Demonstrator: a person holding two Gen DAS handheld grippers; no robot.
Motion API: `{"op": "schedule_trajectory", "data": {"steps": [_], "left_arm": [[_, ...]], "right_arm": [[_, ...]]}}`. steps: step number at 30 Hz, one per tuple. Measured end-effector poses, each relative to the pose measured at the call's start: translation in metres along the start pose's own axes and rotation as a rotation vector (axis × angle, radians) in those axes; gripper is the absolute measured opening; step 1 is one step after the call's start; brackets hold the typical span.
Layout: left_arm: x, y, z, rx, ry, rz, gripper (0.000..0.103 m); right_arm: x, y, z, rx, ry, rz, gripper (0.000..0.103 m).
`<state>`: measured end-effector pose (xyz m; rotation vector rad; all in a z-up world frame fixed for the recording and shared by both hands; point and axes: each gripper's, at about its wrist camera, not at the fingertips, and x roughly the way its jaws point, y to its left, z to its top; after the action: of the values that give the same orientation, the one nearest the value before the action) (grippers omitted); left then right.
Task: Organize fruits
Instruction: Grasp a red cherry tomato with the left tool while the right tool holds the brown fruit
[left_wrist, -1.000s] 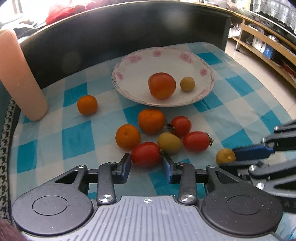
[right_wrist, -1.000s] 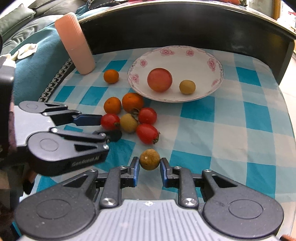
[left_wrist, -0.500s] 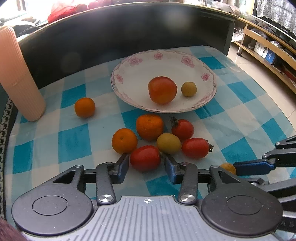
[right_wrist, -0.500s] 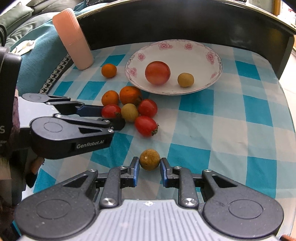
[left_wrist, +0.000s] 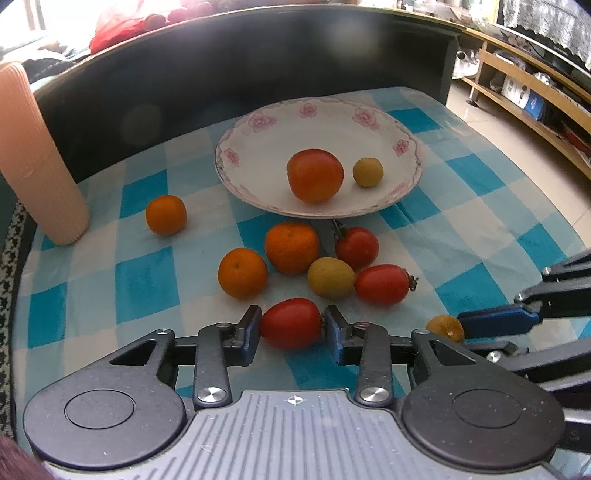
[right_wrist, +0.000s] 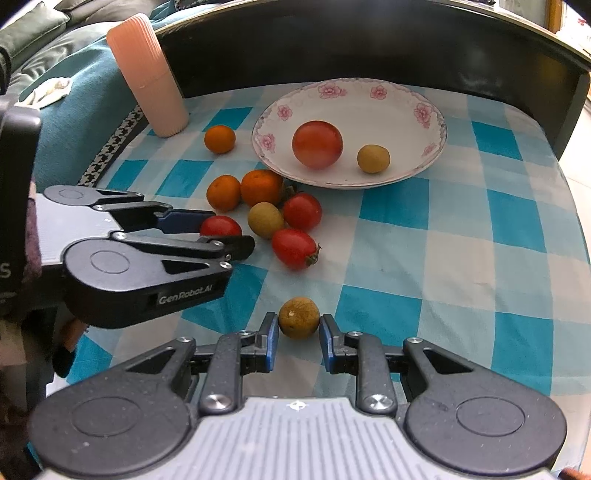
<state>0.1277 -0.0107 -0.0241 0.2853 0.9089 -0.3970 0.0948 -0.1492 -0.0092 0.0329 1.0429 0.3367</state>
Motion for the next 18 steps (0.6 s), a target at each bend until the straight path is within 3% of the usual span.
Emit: {"op": "schedule_trajectory", "data": {"steps": [18], "left_arm": [[-0.019, -0.003, -0.025, 0.074, 0.037, 0.008, 0.046]], "right_arm": [[0.007, 0.012, 0.001, -0.073, 0.001, -0.059, 0.04]]}}
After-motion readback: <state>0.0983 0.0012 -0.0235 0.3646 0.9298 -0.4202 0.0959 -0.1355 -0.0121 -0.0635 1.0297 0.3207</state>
